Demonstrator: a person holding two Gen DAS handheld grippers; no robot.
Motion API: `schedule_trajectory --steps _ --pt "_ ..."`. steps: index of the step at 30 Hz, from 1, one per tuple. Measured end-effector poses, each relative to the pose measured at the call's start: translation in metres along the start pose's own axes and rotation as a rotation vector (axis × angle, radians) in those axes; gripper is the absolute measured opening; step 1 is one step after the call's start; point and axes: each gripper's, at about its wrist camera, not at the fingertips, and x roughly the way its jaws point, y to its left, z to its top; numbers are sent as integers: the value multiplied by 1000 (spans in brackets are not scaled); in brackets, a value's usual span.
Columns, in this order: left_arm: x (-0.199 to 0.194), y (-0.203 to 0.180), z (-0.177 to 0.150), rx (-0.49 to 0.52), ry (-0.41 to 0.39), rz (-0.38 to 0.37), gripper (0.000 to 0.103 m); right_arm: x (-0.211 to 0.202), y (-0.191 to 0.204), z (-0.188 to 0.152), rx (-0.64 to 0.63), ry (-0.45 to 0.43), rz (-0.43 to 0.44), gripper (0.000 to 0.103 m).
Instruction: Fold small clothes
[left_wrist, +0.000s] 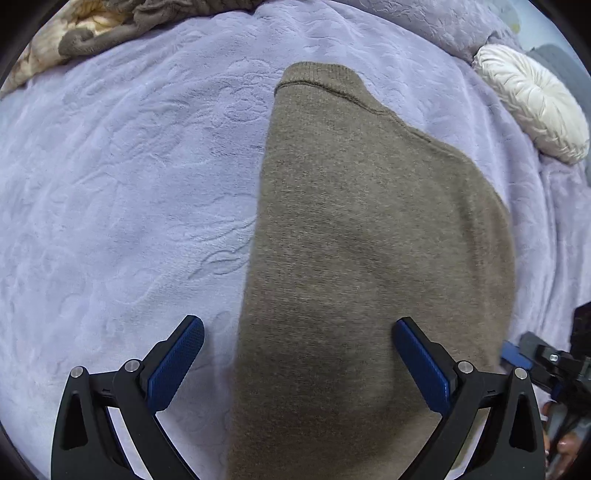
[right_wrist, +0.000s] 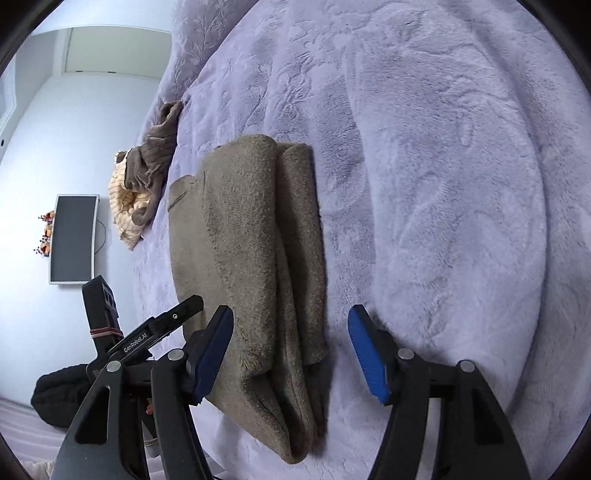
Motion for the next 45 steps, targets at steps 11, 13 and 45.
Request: schedule_trajectory --steps 11,13,45 --pt "21 9 -11 -79 62 -97 103 37 1 20 -22 83 8 70" --pt "21 15 -14 -81 61 -98 103 39 4 21 -33 91 37 70" --pt "27 -42 17 182 21 27 103 85 -1 31 -28 160 167 68"
